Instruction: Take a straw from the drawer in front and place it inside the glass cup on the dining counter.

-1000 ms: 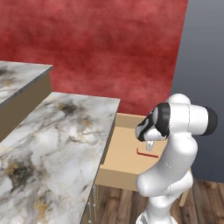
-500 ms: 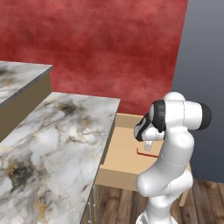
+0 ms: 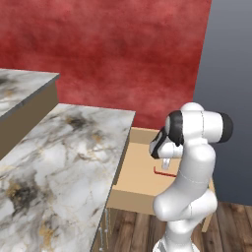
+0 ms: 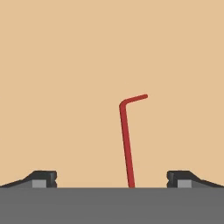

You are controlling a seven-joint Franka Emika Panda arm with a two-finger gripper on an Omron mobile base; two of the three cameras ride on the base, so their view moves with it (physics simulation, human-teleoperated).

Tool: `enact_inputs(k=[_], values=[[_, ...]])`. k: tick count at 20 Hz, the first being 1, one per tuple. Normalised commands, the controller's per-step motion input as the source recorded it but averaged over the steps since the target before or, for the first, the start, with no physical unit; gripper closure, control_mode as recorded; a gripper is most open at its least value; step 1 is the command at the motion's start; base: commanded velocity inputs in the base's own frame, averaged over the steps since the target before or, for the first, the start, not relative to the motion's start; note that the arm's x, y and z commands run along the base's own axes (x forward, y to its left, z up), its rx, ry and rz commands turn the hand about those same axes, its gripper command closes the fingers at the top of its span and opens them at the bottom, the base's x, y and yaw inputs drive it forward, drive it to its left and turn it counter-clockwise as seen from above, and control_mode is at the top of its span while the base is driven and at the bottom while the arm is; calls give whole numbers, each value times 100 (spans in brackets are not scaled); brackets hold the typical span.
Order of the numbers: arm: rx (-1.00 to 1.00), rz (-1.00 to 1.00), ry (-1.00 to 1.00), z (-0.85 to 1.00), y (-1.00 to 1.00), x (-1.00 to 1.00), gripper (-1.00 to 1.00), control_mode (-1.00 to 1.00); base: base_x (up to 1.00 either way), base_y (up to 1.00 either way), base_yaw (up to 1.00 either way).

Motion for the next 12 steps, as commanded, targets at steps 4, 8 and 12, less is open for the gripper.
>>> enact_inputs(k=[4,8,12], values=[[0,0,0,-18,0,3,-100,-100,0,0,0],[0,0,0,-14,0,3,-100,-100,0,0,0],[0,0,0,-15,0,1,-100,-100,0,0,0]])
